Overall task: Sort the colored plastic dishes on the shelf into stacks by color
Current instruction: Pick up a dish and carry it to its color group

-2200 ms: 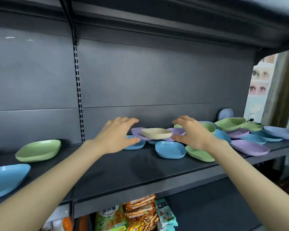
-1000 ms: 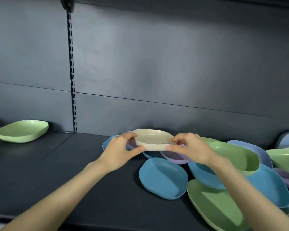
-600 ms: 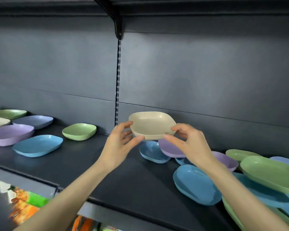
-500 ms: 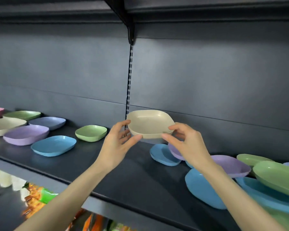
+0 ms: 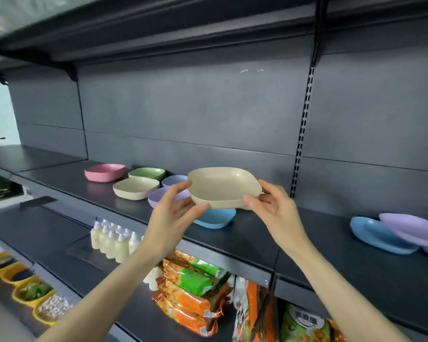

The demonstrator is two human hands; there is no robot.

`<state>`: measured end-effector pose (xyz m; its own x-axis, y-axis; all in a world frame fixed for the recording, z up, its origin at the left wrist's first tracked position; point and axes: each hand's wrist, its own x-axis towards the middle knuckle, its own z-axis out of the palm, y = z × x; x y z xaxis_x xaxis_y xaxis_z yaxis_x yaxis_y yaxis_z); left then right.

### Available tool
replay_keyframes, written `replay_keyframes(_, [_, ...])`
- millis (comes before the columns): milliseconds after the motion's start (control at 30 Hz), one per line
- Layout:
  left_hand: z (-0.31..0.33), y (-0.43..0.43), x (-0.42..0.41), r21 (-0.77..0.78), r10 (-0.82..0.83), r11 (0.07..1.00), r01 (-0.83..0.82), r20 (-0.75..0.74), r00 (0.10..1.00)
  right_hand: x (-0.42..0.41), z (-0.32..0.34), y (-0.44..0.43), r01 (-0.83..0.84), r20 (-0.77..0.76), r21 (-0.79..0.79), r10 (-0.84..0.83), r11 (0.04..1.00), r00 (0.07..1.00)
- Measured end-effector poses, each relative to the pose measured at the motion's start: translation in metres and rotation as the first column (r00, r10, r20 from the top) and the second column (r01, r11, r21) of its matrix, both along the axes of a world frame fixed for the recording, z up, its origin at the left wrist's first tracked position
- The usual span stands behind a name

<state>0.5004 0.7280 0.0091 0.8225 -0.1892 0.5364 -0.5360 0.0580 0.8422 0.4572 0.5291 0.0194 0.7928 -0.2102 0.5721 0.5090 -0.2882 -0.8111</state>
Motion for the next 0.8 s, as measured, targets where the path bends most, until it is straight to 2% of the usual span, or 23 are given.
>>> replay_keyframes(200, [0.003,0.067,0.046,0.004,0.088,0.996,-0.088,0.034,0.996,0.057,0.003,0.067,-0.083,0.012,0.085,0.082,0.993,0.997])
replay_keyframes(433, [-0.011,0.126,0.113,0.02,0.118,0.993,-0.118,0.028,0.993,0.139,-0.014,0.117,-0.108,-0.013,0.016,0.108,0.994,0.994])
replay_keyframes(600, [-0.027,0.175,0.174,0.074,0.171,0.983,-0.17,-0.005,0.985,0.21,-0.029,0.162,-0.126,-0.092,-0.051,0.121,0.991,0.988])
replay_keyframes(800, [-0.029,0.218,0.253,0.149,0.197,0.97,-0.191,-0.026,0.98,0.285,-0.035,0.197,-0.17,-0.129,-0.043,0.163,0.984,0.978])
